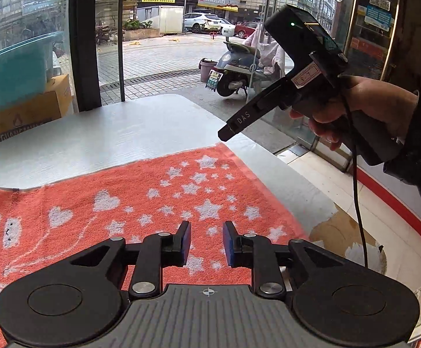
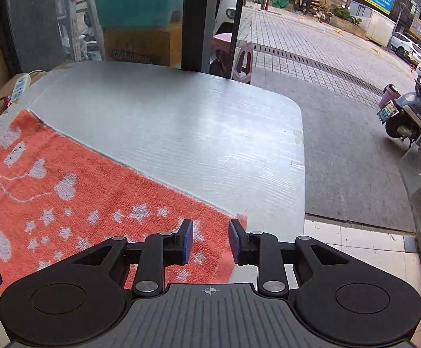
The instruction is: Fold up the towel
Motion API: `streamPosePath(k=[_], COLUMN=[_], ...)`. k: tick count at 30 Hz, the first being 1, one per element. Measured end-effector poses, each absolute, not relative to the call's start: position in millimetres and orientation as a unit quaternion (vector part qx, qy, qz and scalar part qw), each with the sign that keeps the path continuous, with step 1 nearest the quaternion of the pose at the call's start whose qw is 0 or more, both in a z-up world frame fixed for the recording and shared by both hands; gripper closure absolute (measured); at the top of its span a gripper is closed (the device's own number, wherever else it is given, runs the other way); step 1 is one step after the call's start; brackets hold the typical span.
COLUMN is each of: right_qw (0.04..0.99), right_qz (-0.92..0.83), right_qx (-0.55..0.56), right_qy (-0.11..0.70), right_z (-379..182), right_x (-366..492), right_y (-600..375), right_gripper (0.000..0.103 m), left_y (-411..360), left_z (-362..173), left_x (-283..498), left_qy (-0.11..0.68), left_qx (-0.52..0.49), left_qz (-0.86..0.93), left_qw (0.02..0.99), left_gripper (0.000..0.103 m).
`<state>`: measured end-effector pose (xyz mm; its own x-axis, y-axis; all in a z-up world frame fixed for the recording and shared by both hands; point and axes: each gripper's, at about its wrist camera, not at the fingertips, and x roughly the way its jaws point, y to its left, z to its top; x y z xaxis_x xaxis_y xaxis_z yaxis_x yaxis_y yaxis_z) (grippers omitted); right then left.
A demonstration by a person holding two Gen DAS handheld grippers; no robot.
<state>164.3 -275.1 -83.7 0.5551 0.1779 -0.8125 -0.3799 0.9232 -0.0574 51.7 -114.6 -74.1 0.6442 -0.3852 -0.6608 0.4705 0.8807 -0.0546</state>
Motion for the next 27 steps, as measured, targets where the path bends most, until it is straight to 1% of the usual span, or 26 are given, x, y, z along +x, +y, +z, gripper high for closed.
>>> streamPosePath(k=[4,8,11,13,15,17,19,22,24,27], right_qw=[0.841,0.804,0.815,0.826,0.852,0.870,0.871,0.865,0.854,0.835], right_qz=[0.205,0.245,0.195,0.161,0.184,0.234,0.260,0.277,0.290,0.294], right_qx=[-0.182,-0.243,-0.253,-0.256,-0.210,-0.145,-0.115,-0.080,-0.063,-0.046], right_qy=[0.466,0.484,0.483,0.475,0.443,0.410,0.401,0.411,0.428,0.463], right_z=[-108,-131,-130,-125,-102,-78,-67,-64,-70,-88], right_x=[135,106,113,120,126,135,146,165,179,198], right_y=[-263,-254,-257,-256,-241,-208,-170,-108,-65,-9], right_gripper=[0.075,0.074,0.074,0.074,0.074,0.074,0.074,0.074,0.074,0.074], left_y=[-64,0,40,60,79,93,104,112,111,108], left_z=[-78,-90,-91,-89,-92,-98,-103,-110,-113,-117], left_x=[71,81,75,65,59,54,49,43,40,39], left_qy=[0.357,0.373,0.377,0.380,0.391,0.402,0.415,0.427,0.429,0.435], left_qx=[0.063,0.033,0.012,0.000,-0.020,-0.047,-0.080,-0.106,-0.100,-0.090], left_qz=[-0.144,-0.065,-0.015,0.004,0.025,0.031,0.021,0.006,0.007,0.014], left_qw=[0.921,0.925,0.926,0.925,0.920,0.914,0.906,0.898,0.898,0.896], left_gripper=[0.076,0.076,0.076,0.071,0.064,0.063,0.063,0.063,0.061,0.061])
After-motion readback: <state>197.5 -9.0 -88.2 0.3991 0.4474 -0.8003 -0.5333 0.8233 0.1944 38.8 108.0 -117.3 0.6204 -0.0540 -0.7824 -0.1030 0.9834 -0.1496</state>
